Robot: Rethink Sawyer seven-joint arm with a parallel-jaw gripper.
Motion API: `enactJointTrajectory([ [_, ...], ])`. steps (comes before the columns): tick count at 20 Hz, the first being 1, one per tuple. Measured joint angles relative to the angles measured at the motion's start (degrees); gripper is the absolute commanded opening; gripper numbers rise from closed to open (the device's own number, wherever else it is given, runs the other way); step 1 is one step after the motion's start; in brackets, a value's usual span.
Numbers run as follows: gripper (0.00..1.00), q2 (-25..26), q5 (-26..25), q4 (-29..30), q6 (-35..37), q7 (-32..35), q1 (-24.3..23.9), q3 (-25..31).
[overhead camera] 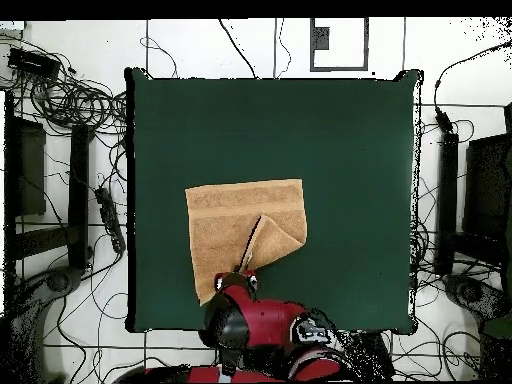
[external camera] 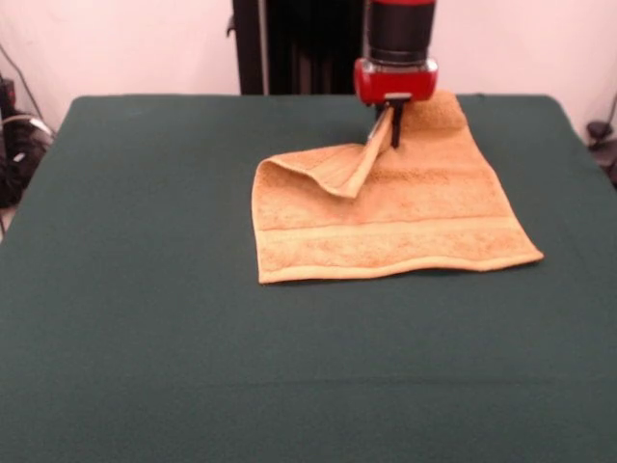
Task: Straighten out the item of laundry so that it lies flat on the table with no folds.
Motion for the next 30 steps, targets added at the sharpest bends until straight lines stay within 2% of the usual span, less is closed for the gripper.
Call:
enactJointTrajectory([
  [2,0.0,-0.02,0.0,1.66,-3.54,0.0,-0.05,-0.54],
  [7,0.0,0.11,0.02,2.84,-6.28,0.0,-0.63,-0.57],
  [8,1.0,0.45,0.02,3.13,-7.31,0.0,-0.85,-0.57],
  [20,1.0,3.06,0.04,3.39,-10.93,0.0,-1.86,-0.54],
  [30,1.0,2.13,0.04,4.71,-11.07,0.0,-2.09,-0.31],
])
